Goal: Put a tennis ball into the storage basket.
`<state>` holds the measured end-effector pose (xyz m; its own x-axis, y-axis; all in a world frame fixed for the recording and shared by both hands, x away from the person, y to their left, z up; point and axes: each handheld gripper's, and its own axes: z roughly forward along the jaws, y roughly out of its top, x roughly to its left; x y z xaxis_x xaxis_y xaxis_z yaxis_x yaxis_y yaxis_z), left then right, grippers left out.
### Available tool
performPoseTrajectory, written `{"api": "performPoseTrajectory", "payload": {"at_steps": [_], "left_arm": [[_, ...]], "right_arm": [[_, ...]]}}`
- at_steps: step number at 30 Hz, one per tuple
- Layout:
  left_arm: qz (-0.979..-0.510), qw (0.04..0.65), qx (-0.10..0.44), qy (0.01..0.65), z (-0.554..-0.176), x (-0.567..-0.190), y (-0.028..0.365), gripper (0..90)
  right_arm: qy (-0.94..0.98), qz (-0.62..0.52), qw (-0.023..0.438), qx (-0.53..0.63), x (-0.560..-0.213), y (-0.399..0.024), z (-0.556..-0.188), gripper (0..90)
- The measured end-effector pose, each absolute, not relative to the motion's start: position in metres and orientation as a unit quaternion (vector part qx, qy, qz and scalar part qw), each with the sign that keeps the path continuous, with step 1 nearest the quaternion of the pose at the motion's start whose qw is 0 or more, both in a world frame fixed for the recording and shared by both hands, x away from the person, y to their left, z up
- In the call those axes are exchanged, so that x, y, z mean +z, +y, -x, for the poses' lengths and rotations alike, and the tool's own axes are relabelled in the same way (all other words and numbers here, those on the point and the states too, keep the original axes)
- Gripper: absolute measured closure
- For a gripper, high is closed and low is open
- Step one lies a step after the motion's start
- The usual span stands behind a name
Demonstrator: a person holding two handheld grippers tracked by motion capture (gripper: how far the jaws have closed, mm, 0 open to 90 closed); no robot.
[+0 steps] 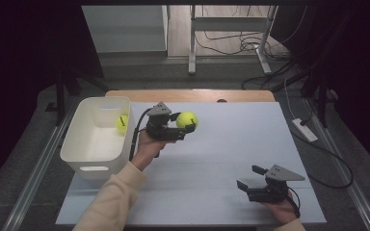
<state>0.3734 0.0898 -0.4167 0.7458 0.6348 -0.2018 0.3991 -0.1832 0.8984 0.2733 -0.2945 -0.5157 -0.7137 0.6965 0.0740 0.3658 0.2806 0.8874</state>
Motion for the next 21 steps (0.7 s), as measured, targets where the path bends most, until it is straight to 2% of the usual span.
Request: {"api": "performPoseTrajectory", "payload": {"at_steps": [21], "left_arm": [[-0.755,0.537,0.135,0.351,-0.369,-0.404,0.11,27.4]], "right_arm": [[0.781,-0.339,0.17,0.496,-0.515,-0.294,-0.273,13.0]]}}
